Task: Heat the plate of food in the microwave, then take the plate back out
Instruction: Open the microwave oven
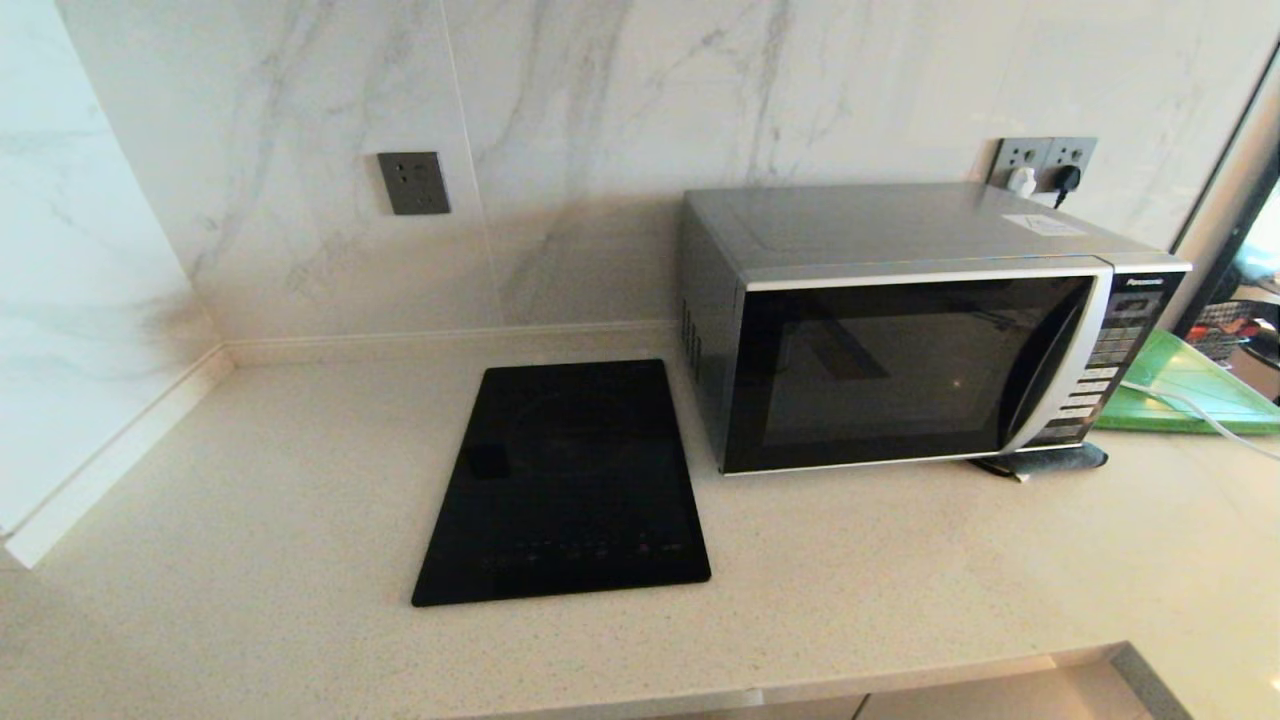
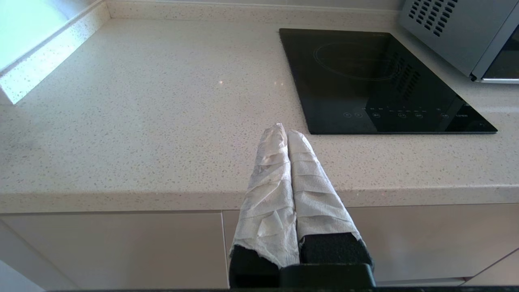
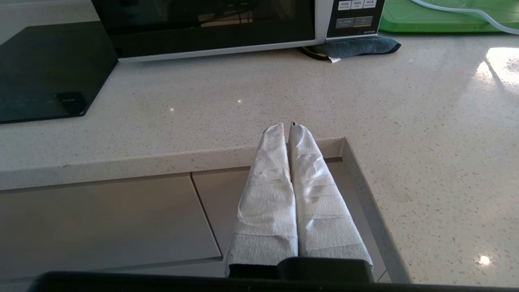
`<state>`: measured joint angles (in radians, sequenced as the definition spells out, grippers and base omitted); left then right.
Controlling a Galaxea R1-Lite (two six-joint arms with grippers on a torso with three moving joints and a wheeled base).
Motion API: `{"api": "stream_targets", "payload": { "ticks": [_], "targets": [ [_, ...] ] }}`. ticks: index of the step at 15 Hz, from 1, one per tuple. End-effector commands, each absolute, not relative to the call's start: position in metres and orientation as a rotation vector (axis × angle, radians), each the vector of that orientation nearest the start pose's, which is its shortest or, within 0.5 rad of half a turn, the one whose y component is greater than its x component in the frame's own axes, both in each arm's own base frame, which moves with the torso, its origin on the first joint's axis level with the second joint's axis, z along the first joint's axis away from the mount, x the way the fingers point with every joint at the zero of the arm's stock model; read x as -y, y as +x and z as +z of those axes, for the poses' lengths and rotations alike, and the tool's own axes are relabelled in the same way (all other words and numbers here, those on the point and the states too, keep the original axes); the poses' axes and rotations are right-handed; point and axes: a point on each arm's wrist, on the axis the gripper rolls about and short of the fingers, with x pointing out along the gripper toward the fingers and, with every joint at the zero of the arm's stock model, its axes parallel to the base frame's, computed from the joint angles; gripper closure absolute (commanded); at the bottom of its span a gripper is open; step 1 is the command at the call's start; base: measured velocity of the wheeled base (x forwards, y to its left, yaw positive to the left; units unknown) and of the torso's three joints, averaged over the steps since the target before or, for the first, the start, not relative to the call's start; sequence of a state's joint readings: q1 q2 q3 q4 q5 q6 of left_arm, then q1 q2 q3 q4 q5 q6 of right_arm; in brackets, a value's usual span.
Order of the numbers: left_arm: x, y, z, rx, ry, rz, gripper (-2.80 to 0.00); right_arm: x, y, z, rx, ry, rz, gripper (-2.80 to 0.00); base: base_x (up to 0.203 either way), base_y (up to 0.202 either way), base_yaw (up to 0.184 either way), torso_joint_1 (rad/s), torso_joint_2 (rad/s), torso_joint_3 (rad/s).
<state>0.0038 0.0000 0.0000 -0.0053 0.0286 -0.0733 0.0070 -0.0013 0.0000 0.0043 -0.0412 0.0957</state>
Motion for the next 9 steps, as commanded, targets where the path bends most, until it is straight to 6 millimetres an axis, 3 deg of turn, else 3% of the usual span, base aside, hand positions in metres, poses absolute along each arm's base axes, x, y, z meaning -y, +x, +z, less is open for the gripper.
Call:
{"api": "stream_targets", "payload": {
  "ticks": [1, 9],
  "targets": [
    [-0.0006, -0.0227, 0.0761, 0.006, -0.074, 0.034, 0.00, 0.0011, -0.0227, 0.0746, -0.004, 0.096, -0.035, 0.00, 0.000, 0.000, 0.000, 0.000, 0.00, 0.000],
    [-0.0006, -0.0227, 0.0761, 0.006, -0.074, 0.034, 0.00, 0.0011, -0.0227, 0.0746, -0.004, 0.096, -0.034, 0.00, 0.000, 0.000, 0.000, 0.000, 0.00, 0.000]
  ]
}}
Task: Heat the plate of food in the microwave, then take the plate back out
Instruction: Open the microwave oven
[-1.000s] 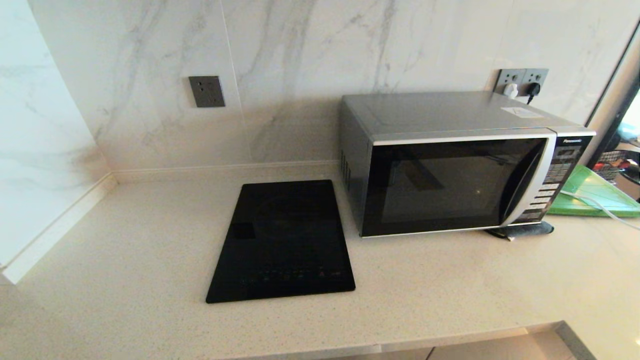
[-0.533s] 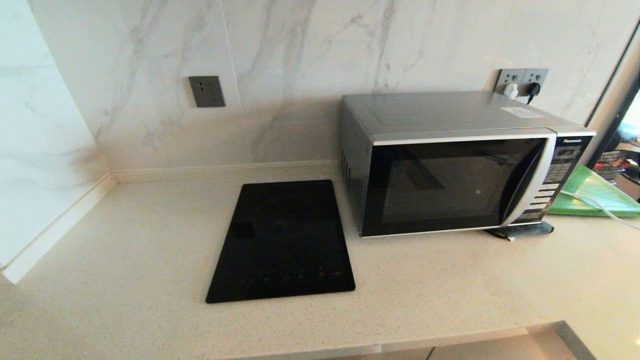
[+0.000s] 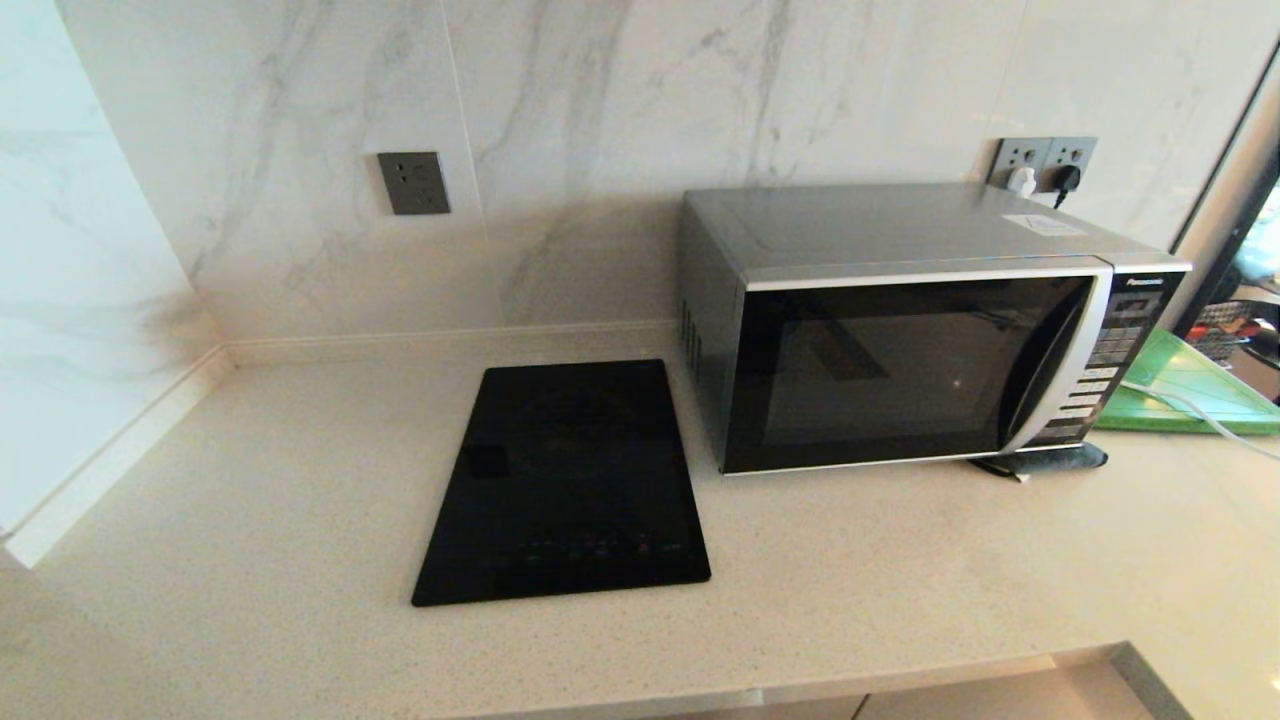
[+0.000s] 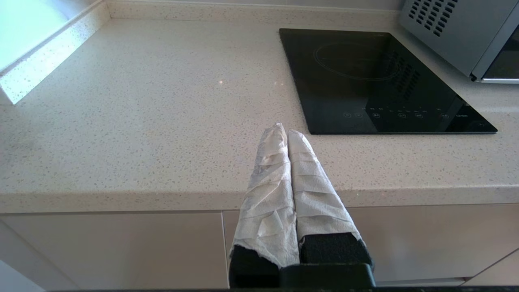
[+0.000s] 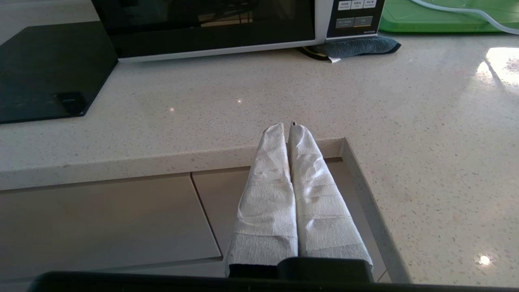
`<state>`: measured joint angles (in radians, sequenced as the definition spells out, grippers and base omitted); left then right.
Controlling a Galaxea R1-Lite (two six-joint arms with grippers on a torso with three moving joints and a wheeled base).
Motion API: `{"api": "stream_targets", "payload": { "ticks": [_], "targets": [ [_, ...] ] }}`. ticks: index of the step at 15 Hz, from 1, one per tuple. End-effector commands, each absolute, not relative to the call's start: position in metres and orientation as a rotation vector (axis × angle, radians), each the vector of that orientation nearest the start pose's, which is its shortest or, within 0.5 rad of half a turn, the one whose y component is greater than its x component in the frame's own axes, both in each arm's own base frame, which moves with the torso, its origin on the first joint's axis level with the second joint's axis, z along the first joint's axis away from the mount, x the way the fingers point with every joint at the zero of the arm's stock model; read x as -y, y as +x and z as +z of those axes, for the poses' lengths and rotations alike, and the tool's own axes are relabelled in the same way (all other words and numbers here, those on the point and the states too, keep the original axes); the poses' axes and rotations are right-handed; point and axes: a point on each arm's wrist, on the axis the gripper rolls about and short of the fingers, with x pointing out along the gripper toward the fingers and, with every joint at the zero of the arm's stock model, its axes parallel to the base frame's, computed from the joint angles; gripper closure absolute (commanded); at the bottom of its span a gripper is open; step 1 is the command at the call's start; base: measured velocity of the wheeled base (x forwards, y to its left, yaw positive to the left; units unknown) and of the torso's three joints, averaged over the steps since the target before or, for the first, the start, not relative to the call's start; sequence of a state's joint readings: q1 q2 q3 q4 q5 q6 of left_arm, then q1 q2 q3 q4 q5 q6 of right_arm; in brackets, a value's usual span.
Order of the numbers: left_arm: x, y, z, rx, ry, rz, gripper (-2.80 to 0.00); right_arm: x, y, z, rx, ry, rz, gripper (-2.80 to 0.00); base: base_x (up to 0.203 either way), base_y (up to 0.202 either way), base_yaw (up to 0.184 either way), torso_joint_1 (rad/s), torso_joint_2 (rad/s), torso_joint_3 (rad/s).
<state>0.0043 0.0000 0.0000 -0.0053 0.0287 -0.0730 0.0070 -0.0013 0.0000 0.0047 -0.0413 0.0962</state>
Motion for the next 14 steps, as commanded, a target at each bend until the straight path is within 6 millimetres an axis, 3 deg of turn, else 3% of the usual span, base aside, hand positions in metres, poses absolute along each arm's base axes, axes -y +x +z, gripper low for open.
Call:
{"api": "stream_targets", "payload": {
  "ticks": [1, 14],
  "targets": [
    [-0.0006, -0.0227, 0.0761, 0.006, -0.074, 0.034, 0.00, 0.0011, -0.0227, 0.0746, -0.004, 0.096, -0.034, 0.00, 0.000, 0.000, 0.000, 0.000, 0.00, 0.000],
    [-0.0006, -0.0228, 0.0761, 0.007, -0.074, 0.034, 0.00, 0.0011, -0.0227, 0.0746, -0.004, 0.096, -0.034, 0.00, 0.000, 0.000, 0.000, 0.000, 0.00, 0.000]
  ]
}}
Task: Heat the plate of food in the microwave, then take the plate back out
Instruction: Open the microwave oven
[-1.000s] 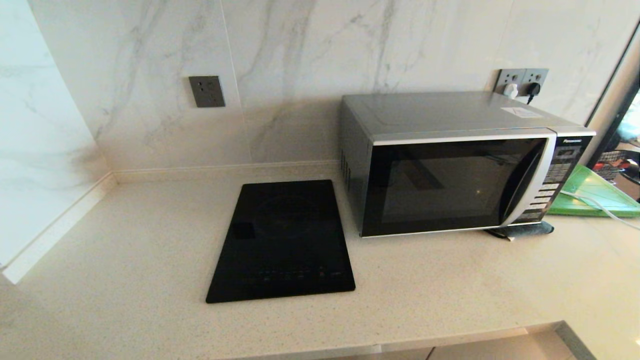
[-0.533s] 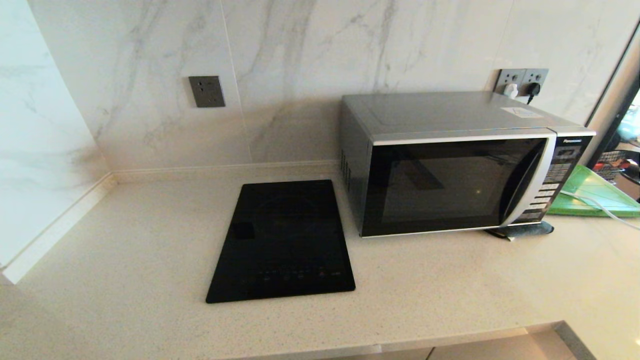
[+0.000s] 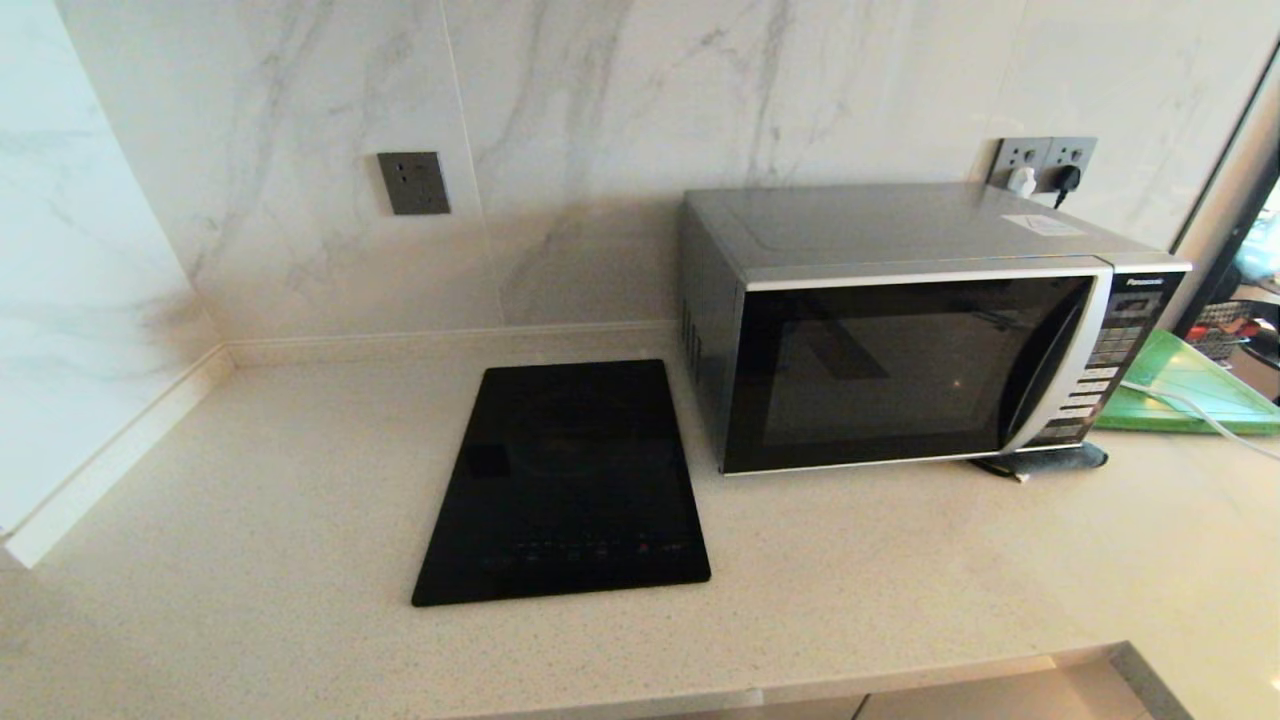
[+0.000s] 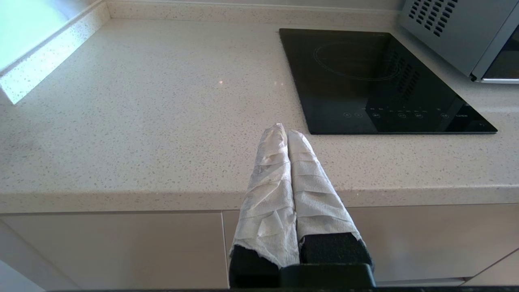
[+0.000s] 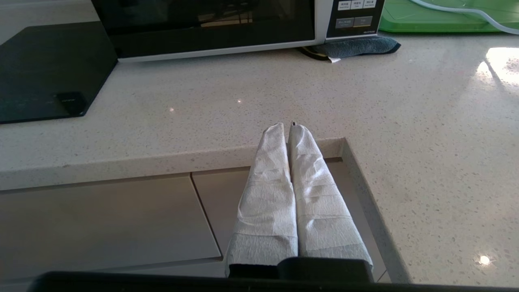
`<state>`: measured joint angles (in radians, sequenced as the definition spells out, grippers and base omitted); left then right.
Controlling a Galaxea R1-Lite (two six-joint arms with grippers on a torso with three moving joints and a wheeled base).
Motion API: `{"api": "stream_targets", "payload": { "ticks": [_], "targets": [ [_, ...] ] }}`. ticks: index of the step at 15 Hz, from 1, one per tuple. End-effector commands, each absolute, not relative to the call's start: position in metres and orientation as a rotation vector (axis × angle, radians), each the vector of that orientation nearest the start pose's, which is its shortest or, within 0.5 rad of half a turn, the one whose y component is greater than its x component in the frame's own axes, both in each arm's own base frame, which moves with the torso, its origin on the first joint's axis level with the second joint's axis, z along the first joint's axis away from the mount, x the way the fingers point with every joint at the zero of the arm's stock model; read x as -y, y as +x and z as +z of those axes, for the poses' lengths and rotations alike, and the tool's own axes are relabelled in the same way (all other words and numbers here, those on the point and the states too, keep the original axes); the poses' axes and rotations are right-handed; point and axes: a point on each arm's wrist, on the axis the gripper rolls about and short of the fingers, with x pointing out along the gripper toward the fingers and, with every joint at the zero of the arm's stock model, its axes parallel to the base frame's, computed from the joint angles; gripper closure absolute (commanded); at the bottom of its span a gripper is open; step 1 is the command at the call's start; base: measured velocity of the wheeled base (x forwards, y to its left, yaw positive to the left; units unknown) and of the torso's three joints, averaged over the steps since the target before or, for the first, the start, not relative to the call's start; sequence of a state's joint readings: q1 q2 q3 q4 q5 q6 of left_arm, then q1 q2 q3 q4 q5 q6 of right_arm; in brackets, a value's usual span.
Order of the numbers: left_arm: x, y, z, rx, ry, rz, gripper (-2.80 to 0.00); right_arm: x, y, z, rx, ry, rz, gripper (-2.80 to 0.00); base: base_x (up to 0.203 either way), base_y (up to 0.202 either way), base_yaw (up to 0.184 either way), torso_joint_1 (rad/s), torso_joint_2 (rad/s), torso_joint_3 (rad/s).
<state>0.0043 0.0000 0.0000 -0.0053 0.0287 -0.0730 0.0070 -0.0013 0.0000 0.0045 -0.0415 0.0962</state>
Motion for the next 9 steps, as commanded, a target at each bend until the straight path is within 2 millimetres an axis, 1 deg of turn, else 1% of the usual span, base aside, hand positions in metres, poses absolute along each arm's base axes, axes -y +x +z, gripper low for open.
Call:
{"api": "stream_targets", "payload": {
  "ticks": [1, 9],
  "targets": [
    [-0.0006, -0.0227, 0.0761, 0.006, -0.074, 0.034, 0.00, 0.0011, -0.0227, 0.0746, -0.004, 0.096, -0.034, 0.00, 0.000, 0.000, 0.000, 0.000, 0.00, 0.000],
    [-0.0006, -0.0227, 0.0761, 0.006, -0.074, 0.034, 0.00, 0.0011, -0.0227, 0.0746, -0.004, 0.096, -0.034, 0.00, 0.000, 0.000, 0.000, 0.000, 0.00, 0.000]
  ]
}}
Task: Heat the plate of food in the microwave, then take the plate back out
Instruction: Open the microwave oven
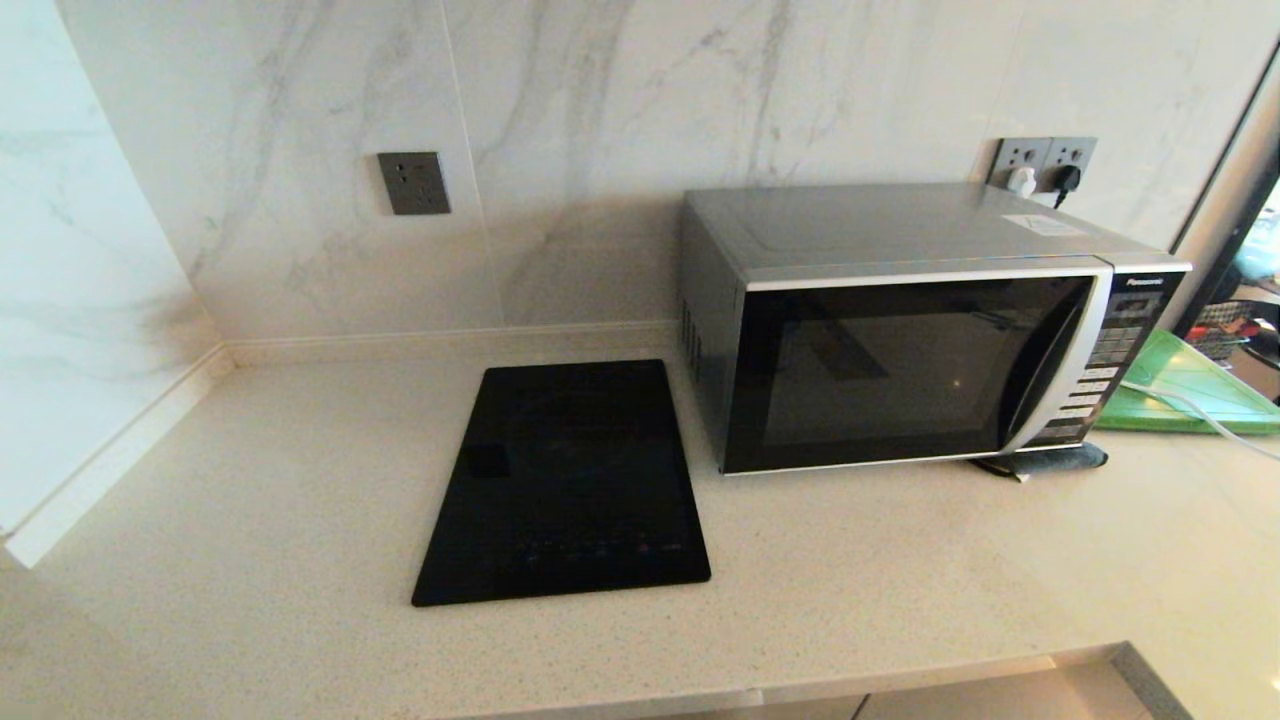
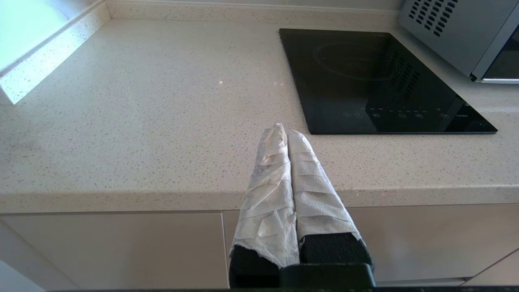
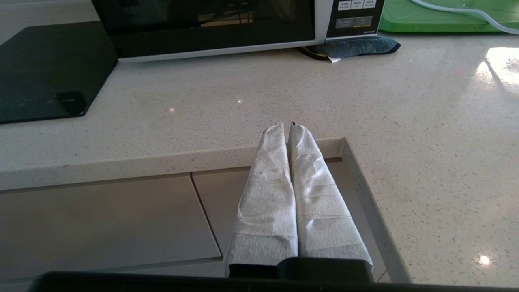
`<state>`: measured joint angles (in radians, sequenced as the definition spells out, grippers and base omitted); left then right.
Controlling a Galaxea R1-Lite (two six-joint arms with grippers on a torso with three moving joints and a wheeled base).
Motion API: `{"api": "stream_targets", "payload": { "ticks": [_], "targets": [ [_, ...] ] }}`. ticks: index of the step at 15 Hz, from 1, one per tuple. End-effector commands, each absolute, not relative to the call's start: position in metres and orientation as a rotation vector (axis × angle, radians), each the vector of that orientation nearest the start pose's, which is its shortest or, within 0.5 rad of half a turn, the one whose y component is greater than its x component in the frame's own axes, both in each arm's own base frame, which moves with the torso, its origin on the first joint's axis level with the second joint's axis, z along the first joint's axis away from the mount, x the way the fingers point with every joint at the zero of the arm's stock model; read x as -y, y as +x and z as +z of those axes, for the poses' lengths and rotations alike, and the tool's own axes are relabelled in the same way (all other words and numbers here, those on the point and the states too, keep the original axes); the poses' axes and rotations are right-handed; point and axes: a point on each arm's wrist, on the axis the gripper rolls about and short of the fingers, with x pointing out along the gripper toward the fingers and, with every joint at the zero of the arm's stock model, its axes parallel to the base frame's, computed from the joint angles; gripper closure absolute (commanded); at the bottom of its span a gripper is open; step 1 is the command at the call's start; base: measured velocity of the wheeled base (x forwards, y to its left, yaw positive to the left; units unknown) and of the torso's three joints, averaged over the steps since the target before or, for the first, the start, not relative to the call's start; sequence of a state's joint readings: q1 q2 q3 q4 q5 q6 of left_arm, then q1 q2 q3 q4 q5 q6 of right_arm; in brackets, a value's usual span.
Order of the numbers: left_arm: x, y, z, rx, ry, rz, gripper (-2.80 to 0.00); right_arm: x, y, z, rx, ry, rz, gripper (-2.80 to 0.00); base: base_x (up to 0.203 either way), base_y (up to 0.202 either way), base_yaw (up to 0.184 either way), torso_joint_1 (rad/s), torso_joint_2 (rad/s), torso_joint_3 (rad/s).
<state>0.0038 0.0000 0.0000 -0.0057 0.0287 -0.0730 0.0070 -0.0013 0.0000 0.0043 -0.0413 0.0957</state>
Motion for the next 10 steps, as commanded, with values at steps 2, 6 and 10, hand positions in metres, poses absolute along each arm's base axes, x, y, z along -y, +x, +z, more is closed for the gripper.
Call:
{"api": "stream_targets", "payload": {
  "ticks": [2, 6, 10],
  "targets": [
    [-0.0006, -0.0227, 0.0761, 0.006, -0.074, 0.034, 0.00, 0.0011, -0.0227, 0.0746, -0.004, 0.096, -0.034, 0.00, 0.000, 0.000, 0.000, 0.000, 0.00, 0.000],
    [-0.0006, -0.0227, 0.0761, 0.006, -0.074, 0.034, 0.00, 0.0011, -0.0227, 0.0746, -0.004, 0.096, -0.034, 0.00, 0.000, 0.000, 0.000, 0.000, 0.00, 0.000],
    [-0.0006, -0.0227, 0.0761, 0.006, -0.074, 0.034, 0.00, 0.0011, -0.0227, 0.0746, -0.004, 0.096, -0.035, 0.00, 0.000, 0.000, 0.000, 0.000, 0.00, 0.000]
  ]
}}
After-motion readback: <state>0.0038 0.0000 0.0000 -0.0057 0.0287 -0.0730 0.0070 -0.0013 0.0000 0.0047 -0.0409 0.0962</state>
